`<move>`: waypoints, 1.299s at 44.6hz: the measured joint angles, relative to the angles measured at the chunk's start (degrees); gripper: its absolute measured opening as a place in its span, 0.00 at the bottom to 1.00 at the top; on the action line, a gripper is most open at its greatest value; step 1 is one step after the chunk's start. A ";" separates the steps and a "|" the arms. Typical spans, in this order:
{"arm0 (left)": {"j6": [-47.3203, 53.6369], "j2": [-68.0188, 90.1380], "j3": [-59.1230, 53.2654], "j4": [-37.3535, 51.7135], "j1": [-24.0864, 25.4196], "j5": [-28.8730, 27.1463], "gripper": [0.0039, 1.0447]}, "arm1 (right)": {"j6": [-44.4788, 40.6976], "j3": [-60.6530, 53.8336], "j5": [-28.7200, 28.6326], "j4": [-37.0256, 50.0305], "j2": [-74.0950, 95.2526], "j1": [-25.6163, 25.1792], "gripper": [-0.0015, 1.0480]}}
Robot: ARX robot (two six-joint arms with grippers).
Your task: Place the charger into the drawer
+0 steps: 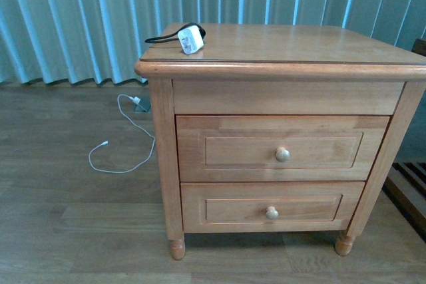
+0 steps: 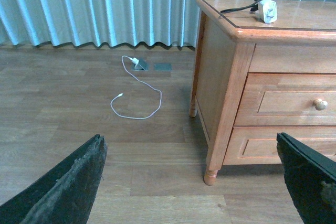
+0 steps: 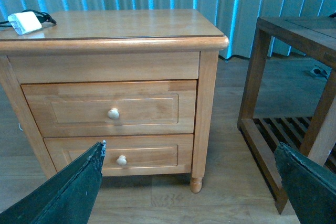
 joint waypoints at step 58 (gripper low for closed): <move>0.00 0.00 0.00 0.00 0.00 0.02 0.94 | -7.13 15.23 2.97 32.63 62.64 14.10 0.92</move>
